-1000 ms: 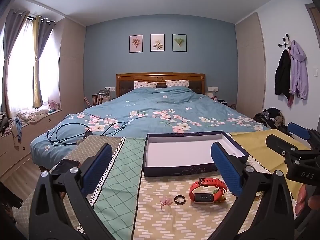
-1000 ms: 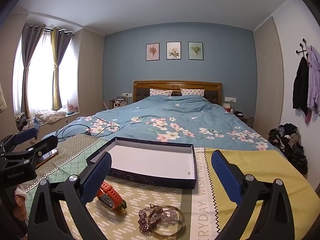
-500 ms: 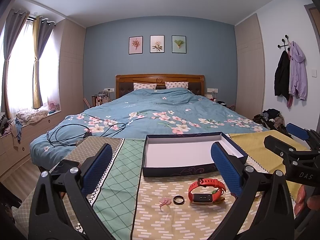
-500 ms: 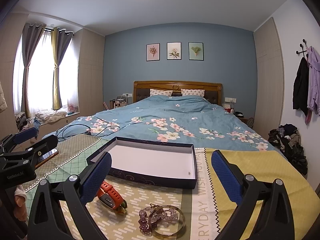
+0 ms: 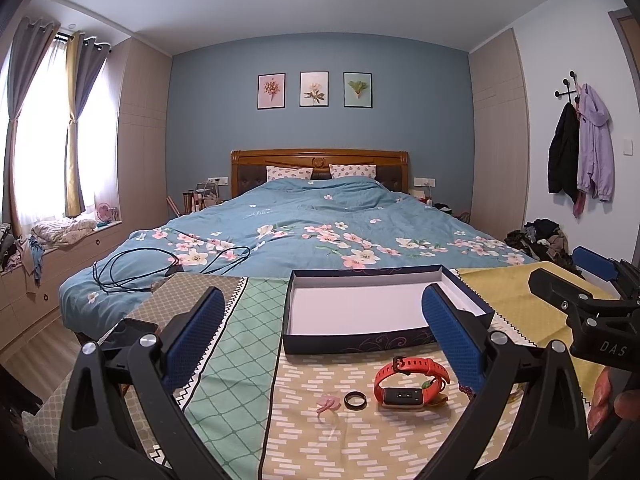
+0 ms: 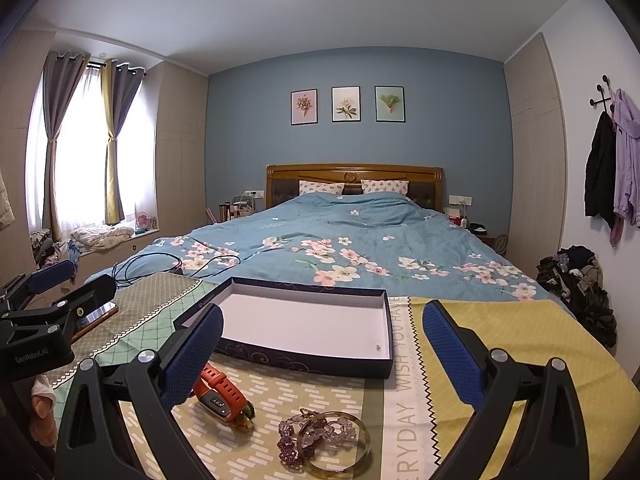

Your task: Organize jewelry

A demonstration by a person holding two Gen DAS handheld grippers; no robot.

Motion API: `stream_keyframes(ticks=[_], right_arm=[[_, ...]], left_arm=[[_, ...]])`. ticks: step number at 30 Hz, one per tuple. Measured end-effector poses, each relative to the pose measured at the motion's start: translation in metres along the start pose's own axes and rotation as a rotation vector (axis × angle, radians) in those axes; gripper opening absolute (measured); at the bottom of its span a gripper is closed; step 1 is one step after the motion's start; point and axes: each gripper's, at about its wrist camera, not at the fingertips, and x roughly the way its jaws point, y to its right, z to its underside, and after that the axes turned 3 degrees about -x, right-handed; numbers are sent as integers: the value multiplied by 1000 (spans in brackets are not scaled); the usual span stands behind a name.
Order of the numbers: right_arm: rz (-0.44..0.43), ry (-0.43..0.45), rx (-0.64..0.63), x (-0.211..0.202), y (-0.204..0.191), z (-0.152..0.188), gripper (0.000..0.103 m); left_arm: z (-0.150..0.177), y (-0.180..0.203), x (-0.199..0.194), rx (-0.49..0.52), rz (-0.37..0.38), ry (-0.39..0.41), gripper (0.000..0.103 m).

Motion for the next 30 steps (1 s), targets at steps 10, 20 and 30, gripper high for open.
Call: stream_keyframes(ticks=[10, 20, 30], right_arm=[[3, 3, 2, 0, 0, 0, 96], [2, 6, 7, -1, -1, 0, 96], [-1, 0, 11, 0, 0, 0, 96]], left_arm=[[1, 1, -2, 0, 0, 3, 97], [1, 1, -2, -1, 0, 4, 97], [1, 1, -2, -2, 1, 4, 97]])
